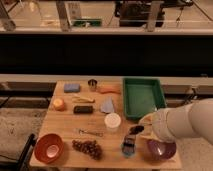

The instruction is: Place brush in plastic cup

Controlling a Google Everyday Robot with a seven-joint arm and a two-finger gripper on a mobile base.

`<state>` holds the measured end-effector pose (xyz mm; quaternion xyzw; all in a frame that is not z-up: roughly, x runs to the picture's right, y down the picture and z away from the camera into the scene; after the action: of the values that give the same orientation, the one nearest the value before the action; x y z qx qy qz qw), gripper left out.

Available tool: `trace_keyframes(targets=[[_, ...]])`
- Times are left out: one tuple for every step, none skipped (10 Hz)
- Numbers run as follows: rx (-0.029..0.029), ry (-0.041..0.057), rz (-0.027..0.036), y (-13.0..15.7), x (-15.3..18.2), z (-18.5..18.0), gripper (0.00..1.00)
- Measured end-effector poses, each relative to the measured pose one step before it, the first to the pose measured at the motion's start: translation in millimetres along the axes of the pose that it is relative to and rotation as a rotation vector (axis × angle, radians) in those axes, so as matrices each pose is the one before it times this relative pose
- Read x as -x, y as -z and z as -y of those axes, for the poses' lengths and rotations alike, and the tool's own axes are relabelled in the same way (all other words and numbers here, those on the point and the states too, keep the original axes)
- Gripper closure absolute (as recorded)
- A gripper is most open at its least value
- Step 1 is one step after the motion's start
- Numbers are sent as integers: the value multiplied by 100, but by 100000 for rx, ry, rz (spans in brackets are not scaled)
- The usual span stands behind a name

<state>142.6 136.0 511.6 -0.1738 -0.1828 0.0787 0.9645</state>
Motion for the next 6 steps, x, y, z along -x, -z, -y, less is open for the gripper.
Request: trace_keyframes(targets=[[99, -317, 145, -180, -143, -54, 100], [81, -474, 162, -253, -233, -78, 100], [208, -349, 103, -350, -206, -69, 100], [190, -237, 164, -294, -91, -1, 100], [223, -191, 147, -342, -100, 35, 100], [194, -39, 219, -276, -2, 52, 100]])
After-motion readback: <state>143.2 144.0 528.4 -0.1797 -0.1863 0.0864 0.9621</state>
